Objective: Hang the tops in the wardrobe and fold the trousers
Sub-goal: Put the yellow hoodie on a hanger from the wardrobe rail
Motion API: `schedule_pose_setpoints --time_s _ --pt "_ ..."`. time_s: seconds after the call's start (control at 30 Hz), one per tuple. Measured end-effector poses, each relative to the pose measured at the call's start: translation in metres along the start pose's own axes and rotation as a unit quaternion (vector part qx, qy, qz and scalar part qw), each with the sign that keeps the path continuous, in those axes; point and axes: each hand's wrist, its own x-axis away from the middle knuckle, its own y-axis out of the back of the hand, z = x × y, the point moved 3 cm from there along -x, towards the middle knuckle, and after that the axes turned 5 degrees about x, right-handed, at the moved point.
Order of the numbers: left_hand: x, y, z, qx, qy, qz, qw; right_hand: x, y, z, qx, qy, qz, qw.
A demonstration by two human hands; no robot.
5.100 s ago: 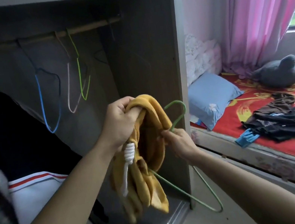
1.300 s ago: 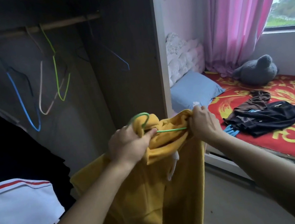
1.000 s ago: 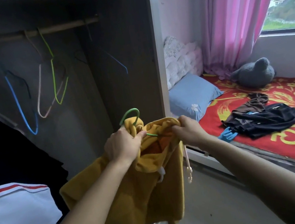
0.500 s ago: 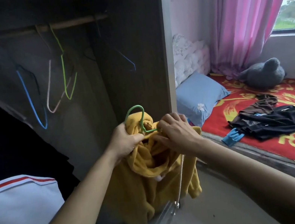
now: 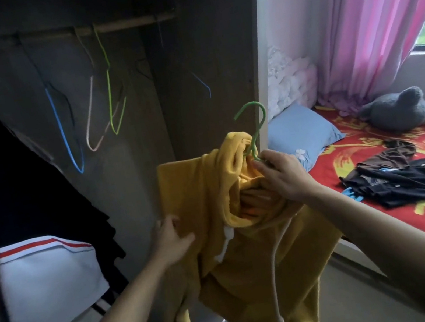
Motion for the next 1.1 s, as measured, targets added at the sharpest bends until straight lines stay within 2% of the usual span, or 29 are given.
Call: schedule_pose_setpoints --time_s 0.07,0.17,0.27,0.37,0.5,0.6,0.7,0.77,0.83,0.9,0.93,0.97,1.07,1.1 --pt "-0.002 -0.009 0.000 -0.043 0.004 0.000 0.999 -0.001 0.006 0.008 -0.022 0.002 -0.008 1.000" --pt "-0.010 -0.011 -0.012 -0.088 -0.018 -0.087 0.992 -0.001 0.011 0.018 -0.072 0.006 -0.009 0.997" --pt "-0.014 0.003 -0.027 -0.001 -0.029 -0.176 0.984 0.003 0.015 0.021 -0.101 0.013 -0.016 0.995" --pt "-0.014 0.041 -0.038 0.050 -0.043 -0.273 0.960 0.005 0.018 0.013 -0.029 0.027 -0.034 0.999" --pt "-0.022 0.084 -0.045 0.063 -0.089 -0.340 0.934 0.012 0.005 -0.012 0.082 0.015 0.041 0.996" --pt "-0.027 0.092 -0.057 0.026 -0.138 -0.324 0.936 0.022 -0.012 -0.020 0.167 0.005 0.126 0.978" --pt "-0.038 0.090 -0.052 -0.025 -0.128 -0.288 0.949 0.025 -0.015 -0.021 0.145 0.030 0.187 0.971" --pt "-0.043 0.087 -0.033 -0.037 -0.091 -0.248 0.964 0.020 -0.004 -0.023 0.081 0.022 0.143 0.986" --pt "-0.045 0.081 -0.013 -0.044 -0.083 -0.191 0.977 0.010 0.012 -0.027 0.006 0.006 0.027 1.000" --pt "-0.045 0.074 -0.001 -0.046 -0.088 -0.138 0.985 0.004 0.020 -0.025 -0.012 -0.001 -0.050 0.999" --pt "-0.044 0.072 0.000 -0.044 -0.093 -0.121 0.987 0.002 0.020 -0.022 0.001 0.003 -0.056 0.998" --pt "-0.044 0.073 -0.002 -0.040 -0.098 -0.114 0.988 0.000 0.017 -0.020 0.016 0.004 -0.036 0.999" --pt "-0.041 0.077 -0.008 -0.060 -0.083 -0.112 0.988 -0.001 0.002 -0.017 0.073 0.003 0.106 0.992" --pt "-0.037 0.078 -0.011 -0.076 -0.069 -0.119 0.988 -0.001 -0.002 -0.016 0.081 0.002 0.128 0.988"
